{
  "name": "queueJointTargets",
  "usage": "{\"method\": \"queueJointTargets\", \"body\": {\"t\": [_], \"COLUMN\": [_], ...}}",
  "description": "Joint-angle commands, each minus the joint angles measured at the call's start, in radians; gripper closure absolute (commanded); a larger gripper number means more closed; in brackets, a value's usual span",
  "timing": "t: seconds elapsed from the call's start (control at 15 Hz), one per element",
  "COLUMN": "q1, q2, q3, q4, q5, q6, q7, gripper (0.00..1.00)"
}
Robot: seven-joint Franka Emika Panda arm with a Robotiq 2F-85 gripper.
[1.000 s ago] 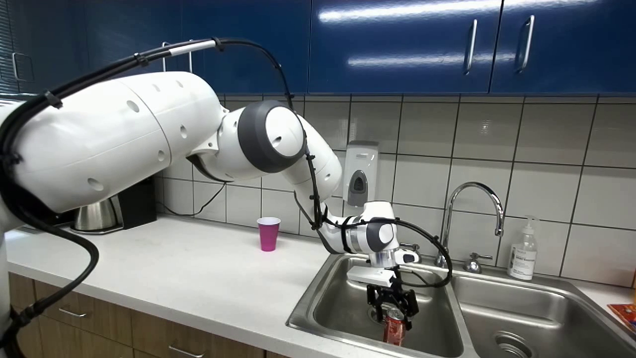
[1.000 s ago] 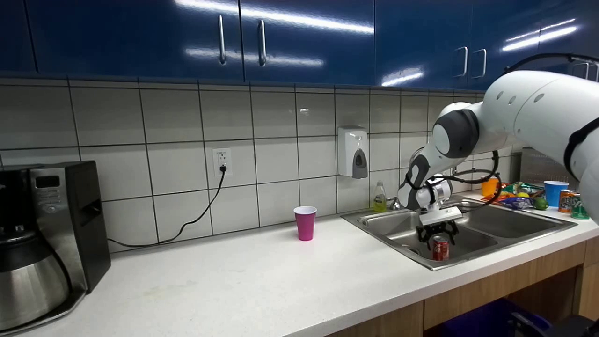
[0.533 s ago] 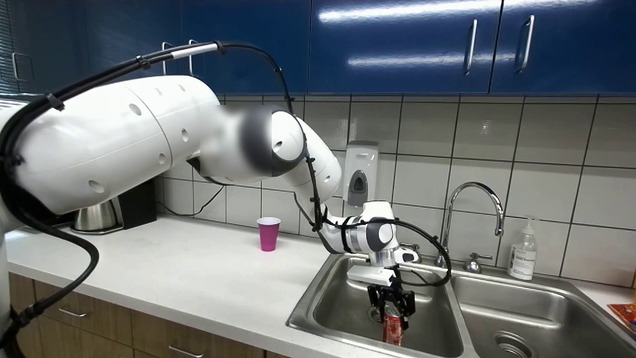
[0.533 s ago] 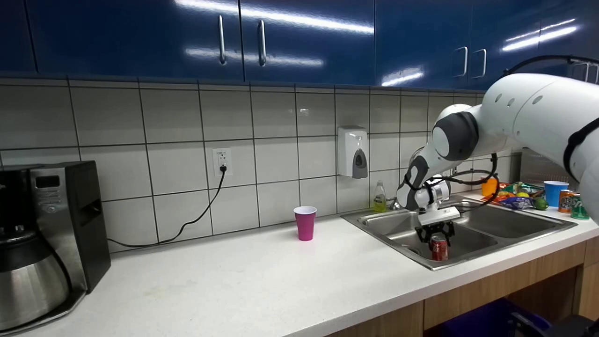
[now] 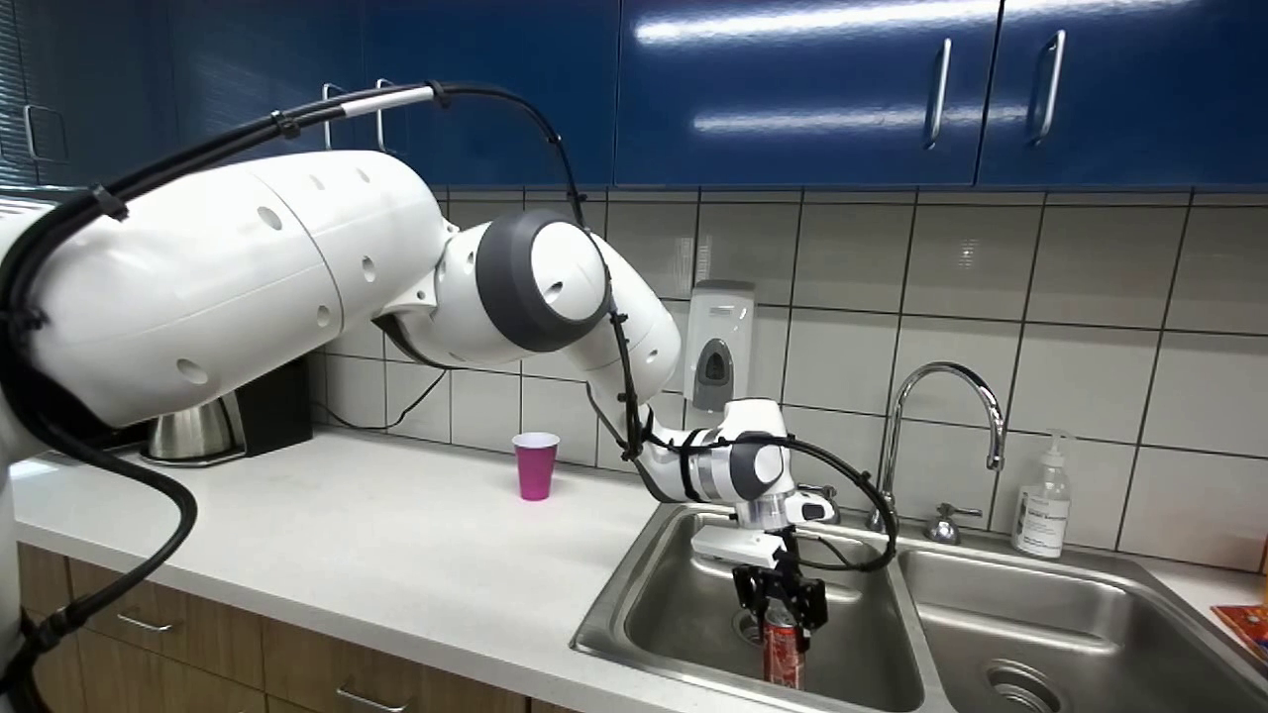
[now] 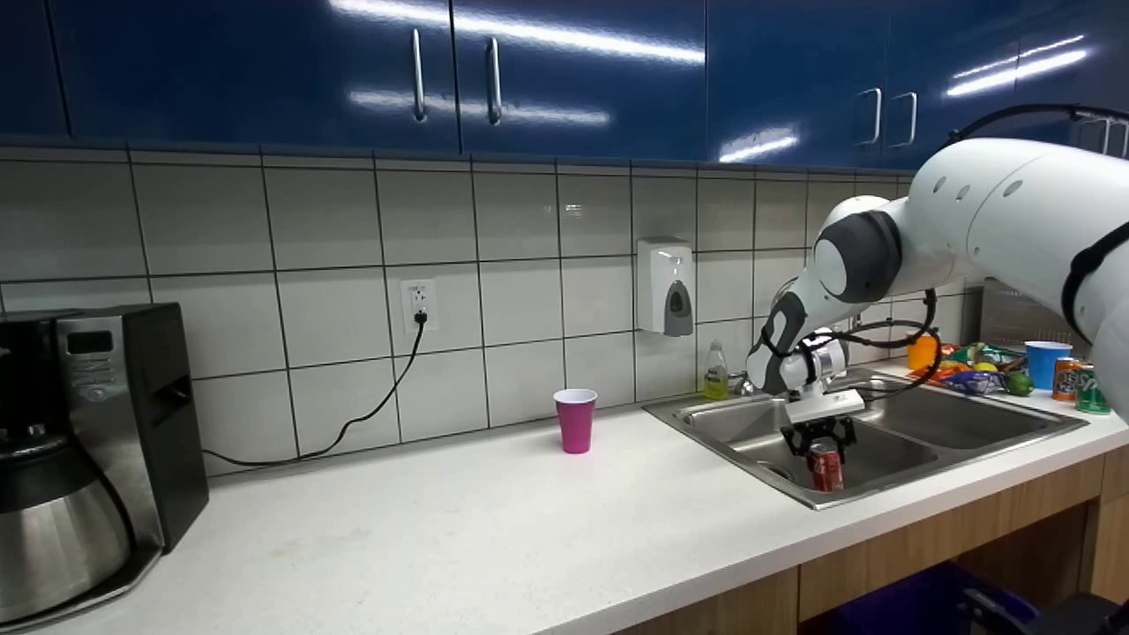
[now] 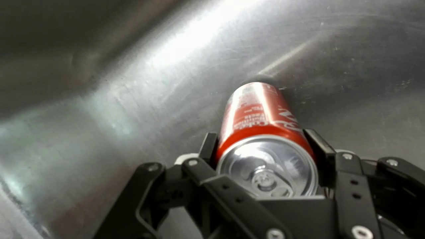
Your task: Put the Coca Cola can on the left counter
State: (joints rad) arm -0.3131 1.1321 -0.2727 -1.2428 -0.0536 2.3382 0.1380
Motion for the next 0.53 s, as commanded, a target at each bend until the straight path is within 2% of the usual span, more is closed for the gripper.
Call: {"method": "queueJointTargets", "body": {"t": [0.0, 0.47], "q1": [0.01, 0.036], "q2": [-0.044, -0.157], "q3": [-0.004, -0.009], "q4": [-0.008, -0.077], "q5": [0.009, 0.001], "q6": [-0.038, -0.032], "q7": [0.024, 0.023], "gripper": [0.59, 0.59]}}
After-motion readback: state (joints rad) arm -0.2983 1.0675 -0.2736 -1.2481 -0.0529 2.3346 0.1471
